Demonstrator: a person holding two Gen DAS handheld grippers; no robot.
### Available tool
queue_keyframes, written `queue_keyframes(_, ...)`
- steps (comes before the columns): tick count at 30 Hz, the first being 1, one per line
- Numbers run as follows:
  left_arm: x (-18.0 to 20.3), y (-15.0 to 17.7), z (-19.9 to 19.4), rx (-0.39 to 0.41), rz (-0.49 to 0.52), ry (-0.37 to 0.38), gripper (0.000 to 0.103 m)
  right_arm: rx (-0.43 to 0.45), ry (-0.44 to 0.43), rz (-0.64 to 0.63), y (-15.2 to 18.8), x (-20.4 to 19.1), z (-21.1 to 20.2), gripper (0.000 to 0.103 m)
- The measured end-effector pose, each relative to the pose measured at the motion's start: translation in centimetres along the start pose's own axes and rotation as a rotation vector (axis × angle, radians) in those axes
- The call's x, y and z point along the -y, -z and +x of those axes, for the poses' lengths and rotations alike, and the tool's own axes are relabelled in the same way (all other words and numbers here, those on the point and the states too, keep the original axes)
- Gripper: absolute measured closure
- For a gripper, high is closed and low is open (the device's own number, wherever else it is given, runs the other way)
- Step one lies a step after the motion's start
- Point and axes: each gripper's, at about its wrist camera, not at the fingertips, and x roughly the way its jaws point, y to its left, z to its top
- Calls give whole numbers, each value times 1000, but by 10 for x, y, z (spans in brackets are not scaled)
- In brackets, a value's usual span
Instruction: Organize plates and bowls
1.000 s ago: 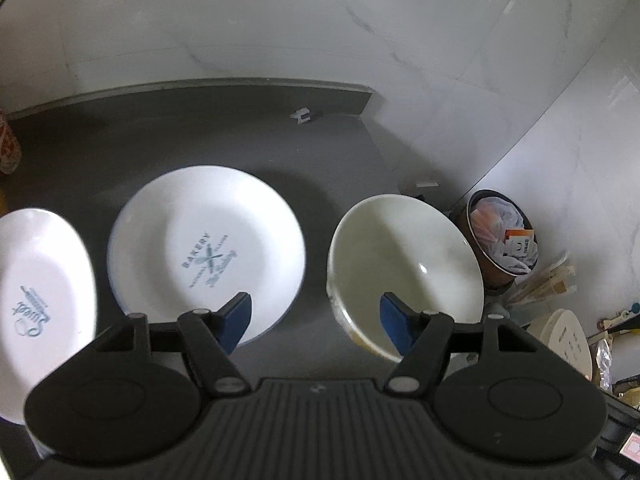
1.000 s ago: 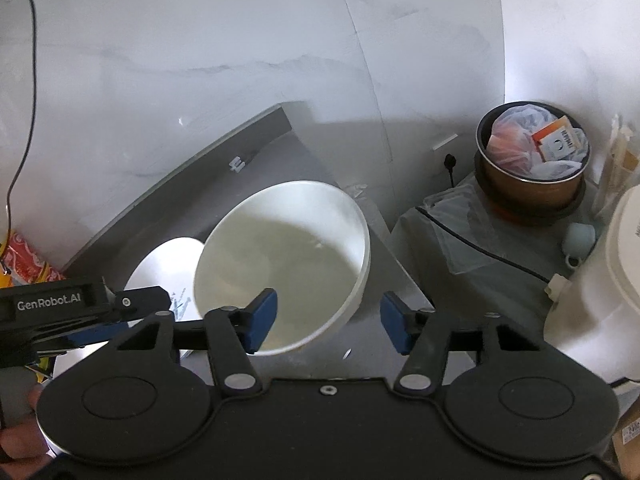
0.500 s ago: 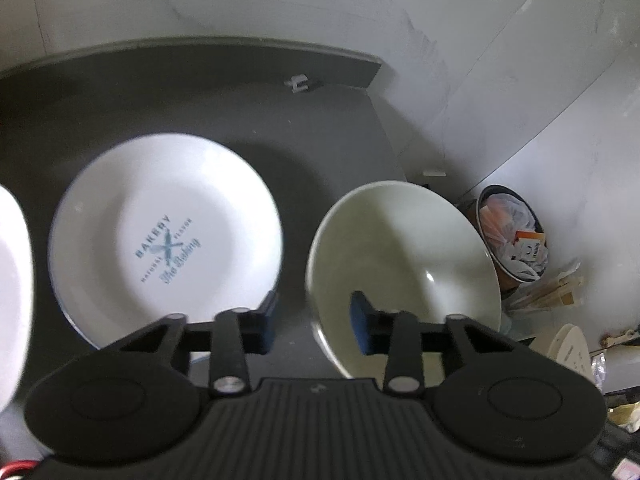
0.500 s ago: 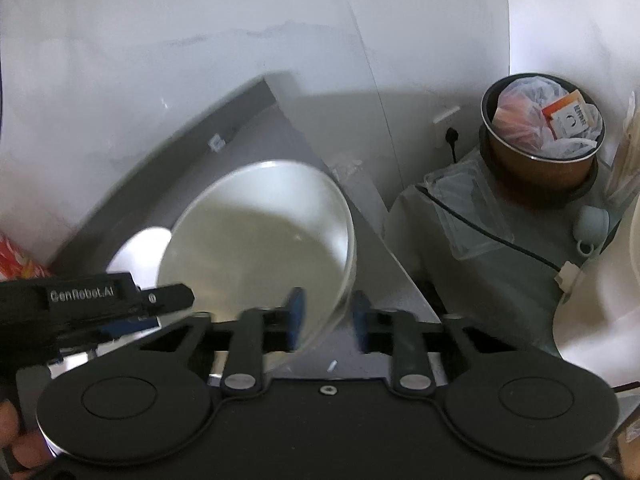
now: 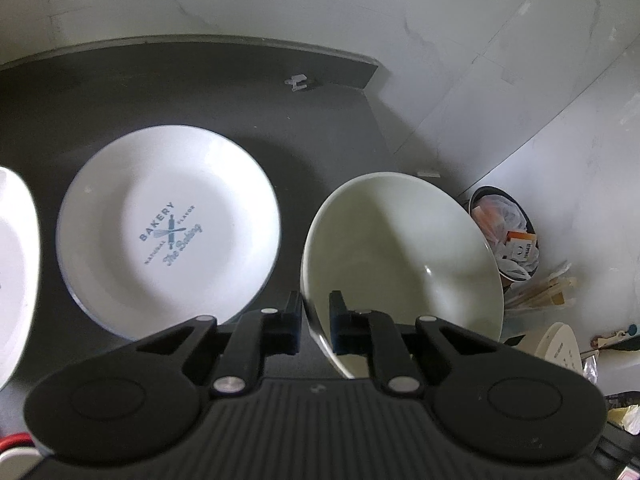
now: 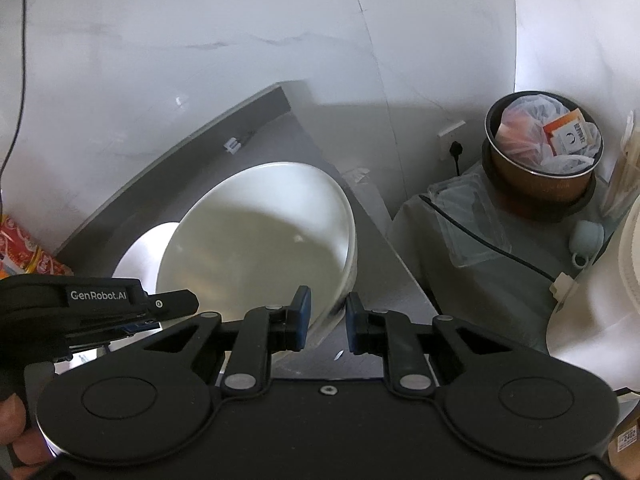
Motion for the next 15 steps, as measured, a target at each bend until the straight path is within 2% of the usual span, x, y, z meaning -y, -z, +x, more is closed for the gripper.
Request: queue_keyframes(15, -30, 13, -74, 77, 7, 25, 91, 76, -36, -27, 19, -46, -54, 85)
